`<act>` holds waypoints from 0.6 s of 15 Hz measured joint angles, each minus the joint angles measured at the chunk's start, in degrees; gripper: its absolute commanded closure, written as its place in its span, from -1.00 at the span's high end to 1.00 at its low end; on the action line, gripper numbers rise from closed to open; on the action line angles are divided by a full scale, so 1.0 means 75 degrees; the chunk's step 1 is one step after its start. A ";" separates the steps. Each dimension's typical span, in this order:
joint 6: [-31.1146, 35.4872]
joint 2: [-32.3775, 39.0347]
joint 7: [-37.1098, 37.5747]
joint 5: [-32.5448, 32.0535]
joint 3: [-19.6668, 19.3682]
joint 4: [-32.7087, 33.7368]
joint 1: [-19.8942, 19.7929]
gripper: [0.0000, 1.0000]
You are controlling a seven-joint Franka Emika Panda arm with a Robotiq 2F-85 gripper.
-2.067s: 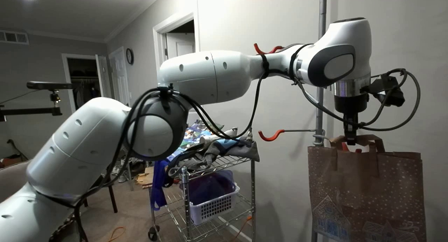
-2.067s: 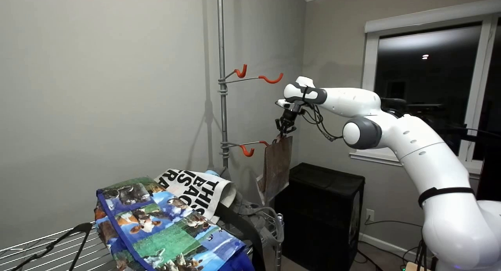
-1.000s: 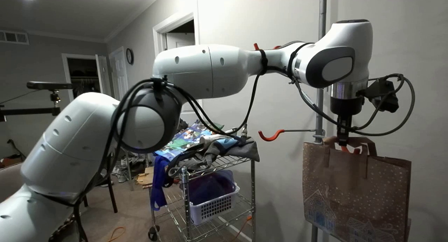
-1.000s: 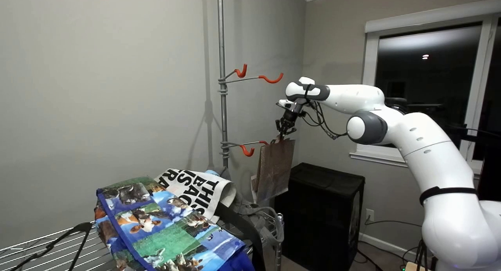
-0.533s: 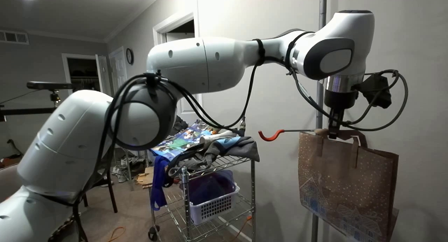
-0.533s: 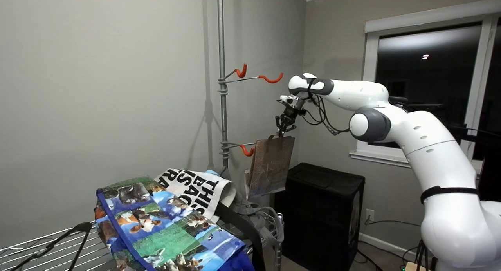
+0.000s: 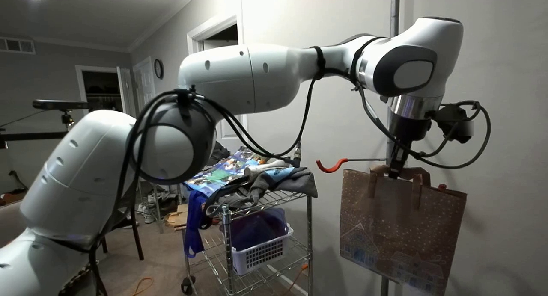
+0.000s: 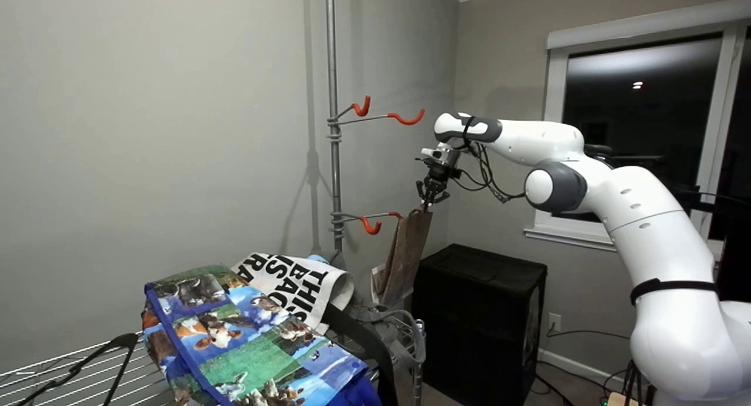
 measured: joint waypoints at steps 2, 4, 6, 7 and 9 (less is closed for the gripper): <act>-0.0121 0.0000 0.0000 -0.0003 -0.0021 0.0001 -0.0056 -0.92; -0.0149 0.0000 0.0000 -0.0007 -0.0051 0.0004 -0.0094 -0.92; -0.0130 0.0000 0.0000 -0.0044 -0.0101 0.0007 -0.0094 -0.93; -0.0113 -0.0003 0.0000 -0.0058 -0.0116 0.0007 -0.0091 -0.91; -0.0039 -0.0049 0.0029 -0.0066 -0.0150 -0.0018 -0.0068 -0.92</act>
